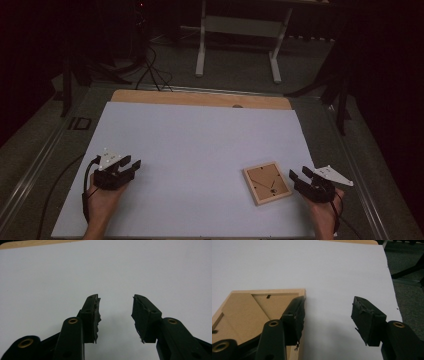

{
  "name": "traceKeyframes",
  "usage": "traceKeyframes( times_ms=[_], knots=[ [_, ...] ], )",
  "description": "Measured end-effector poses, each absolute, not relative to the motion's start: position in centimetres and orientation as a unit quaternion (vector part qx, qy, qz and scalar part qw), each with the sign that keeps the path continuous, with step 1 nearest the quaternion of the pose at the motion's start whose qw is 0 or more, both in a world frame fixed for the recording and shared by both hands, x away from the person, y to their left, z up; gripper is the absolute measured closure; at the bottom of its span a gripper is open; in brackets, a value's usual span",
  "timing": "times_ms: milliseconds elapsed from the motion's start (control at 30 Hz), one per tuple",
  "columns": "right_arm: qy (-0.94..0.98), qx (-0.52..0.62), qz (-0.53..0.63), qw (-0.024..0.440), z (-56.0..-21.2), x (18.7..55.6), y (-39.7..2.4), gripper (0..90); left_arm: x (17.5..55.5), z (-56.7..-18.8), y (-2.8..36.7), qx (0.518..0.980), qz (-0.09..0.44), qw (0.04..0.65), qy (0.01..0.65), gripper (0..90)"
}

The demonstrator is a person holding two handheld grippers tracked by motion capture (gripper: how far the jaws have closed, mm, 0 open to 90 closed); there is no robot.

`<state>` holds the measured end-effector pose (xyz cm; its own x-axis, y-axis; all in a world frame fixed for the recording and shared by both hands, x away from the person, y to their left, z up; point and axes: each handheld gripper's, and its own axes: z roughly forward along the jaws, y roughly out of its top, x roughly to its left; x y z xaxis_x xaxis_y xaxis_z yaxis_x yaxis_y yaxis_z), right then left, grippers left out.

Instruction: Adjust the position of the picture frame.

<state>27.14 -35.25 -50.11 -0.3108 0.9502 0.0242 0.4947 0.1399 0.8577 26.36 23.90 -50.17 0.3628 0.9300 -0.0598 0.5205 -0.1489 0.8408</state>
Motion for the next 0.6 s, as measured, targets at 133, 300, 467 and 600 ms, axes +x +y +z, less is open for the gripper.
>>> traceKeyframes(
  times_ms=[133,300,467,600],
  knots=[
    [0.700,0.516,0.408,0.279,-50.01,26.45,-35.28,44.5,26.06,-50.04,24.14,0.714,0.253,0.412,0.507,55.6],
    [0.699,0.515,0.412,0.277,-49.92,26.24,-35.18,47.9,26.22,-50.16,24.12,0.716,0.252,0.409,0.506,54.6],
    [0.705,0.510,0.412,0.271,-49.96,26.22,-34.98,52.8,26.31,-50.17,24.06,0.715,0.253,0.409,0.507,54.1],
    [0.715,0.500,0.413,0.262,-50.04,26.26,-34.71,60.8,26.50,-50.30,24.08,0.716,0.256,0.402,0.511,54.0]
  ],
)
